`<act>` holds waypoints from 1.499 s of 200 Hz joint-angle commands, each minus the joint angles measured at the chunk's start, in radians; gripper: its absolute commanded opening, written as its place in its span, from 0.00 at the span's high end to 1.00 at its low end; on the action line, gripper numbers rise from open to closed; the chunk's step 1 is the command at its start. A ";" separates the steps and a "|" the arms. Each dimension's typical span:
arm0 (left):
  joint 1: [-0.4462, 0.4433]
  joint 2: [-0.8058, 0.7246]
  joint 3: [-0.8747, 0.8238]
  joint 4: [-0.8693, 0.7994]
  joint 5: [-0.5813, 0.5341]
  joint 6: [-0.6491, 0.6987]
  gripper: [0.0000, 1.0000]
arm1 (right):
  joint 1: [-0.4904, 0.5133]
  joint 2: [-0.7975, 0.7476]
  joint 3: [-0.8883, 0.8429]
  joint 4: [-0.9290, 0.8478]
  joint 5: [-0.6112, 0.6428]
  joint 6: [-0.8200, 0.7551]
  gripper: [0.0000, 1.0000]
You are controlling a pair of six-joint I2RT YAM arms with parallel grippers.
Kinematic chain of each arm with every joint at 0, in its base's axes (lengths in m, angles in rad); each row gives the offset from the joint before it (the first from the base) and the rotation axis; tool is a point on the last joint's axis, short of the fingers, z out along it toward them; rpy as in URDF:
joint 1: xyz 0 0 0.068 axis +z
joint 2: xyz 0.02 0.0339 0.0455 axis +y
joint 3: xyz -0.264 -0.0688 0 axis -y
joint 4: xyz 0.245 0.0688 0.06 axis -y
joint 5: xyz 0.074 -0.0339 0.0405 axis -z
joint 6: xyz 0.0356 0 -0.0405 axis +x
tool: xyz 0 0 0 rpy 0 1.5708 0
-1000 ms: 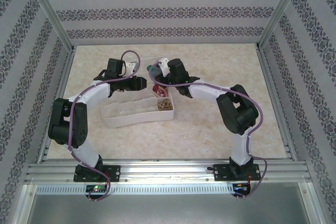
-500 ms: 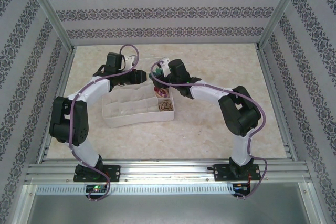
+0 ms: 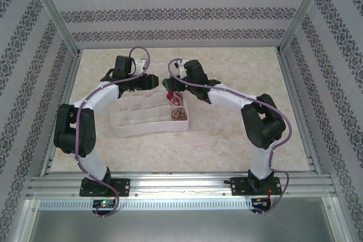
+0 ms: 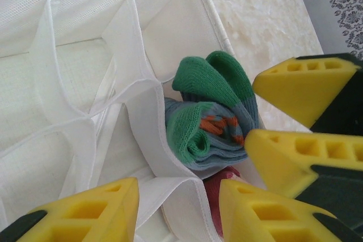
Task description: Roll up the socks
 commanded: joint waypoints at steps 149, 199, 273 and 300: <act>0.014 -0.125 -0.018 -0.126 -0.073 0.112 0.58 | 0.016 0.164 0.251 -0.188 -0.189 0.055 0.70; 0.026 -0.163 -0.048 -0.158 -0.093 0.135 0.58 | -0.055 0.257 0.327 -0.250 -0.159 0.095 0.70; 0.039 -0.183 -0.048 -0.166 -0.086 0.145 0.58 | -0.116 0.242 0.361 -0.293 -0.150 0.158 0.63; 0.061 -0.220 -0.038 -0.182 -0.114 0.203 0.56 | -0.113 0.154 0.359 -0.292 -0.180 0.120 0.59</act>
